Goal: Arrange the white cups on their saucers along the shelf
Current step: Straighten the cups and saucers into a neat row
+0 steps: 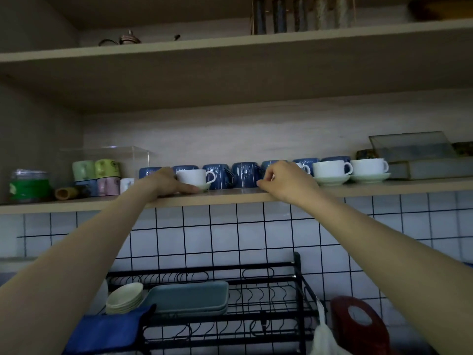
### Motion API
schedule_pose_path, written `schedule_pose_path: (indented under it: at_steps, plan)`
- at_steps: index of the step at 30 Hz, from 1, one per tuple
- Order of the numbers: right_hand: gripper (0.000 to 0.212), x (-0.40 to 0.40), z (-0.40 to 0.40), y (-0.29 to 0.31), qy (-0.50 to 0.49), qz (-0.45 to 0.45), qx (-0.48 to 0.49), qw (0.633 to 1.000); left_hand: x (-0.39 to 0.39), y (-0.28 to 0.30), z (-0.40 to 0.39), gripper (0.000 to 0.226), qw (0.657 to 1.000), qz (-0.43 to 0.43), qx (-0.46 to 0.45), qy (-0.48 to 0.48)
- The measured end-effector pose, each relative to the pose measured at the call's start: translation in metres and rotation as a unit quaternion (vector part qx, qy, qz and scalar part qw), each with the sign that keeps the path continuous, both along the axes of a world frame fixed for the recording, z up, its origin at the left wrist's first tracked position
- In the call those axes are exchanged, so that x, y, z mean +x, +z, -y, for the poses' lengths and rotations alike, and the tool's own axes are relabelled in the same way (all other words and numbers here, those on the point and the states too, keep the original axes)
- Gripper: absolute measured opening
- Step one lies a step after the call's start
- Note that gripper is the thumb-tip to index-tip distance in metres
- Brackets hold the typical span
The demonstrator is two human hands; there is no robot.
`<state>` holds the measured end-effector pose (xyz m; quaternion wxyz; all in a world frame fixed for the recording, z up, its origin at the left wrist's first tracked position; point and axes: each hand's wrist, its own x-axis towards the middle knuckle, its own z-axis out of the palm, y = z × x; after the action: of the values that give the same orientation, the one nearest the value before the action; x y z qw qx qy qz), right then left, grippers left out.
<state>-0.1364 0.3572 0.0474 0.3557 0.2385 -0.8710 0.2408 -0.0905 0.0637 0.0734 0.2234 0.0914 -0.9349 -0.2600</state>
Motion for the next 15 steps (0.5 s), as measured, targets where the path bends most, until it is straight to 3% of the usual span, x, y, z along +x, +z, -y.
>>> schedule_pose_path:
  at_steps: [4, 10, 15]
  plan:
    - [0.021, -0.005, -0.02, 0.001, -0.033, 0.019, 0.006, 0.999, -0.006, 0.0, -0.024, 0.054, 0.999, -0.009, -0.016, -0.03]
    - [0.022, -0.015, -0.05, 0.004, -0.075, 0.064, -0.015, 0.995, -0.019, 0.0, -0.059, 0.063, 0.999, -0.011, -0.015, -0.046]
    - [0.019, -0.02, -0.063, 0.002, -0.088, 0.038, -0.001, 0.995, -0.027, 0.001, -0.085, 0.059, 0.998, -0.008, -0.014, -0.067]
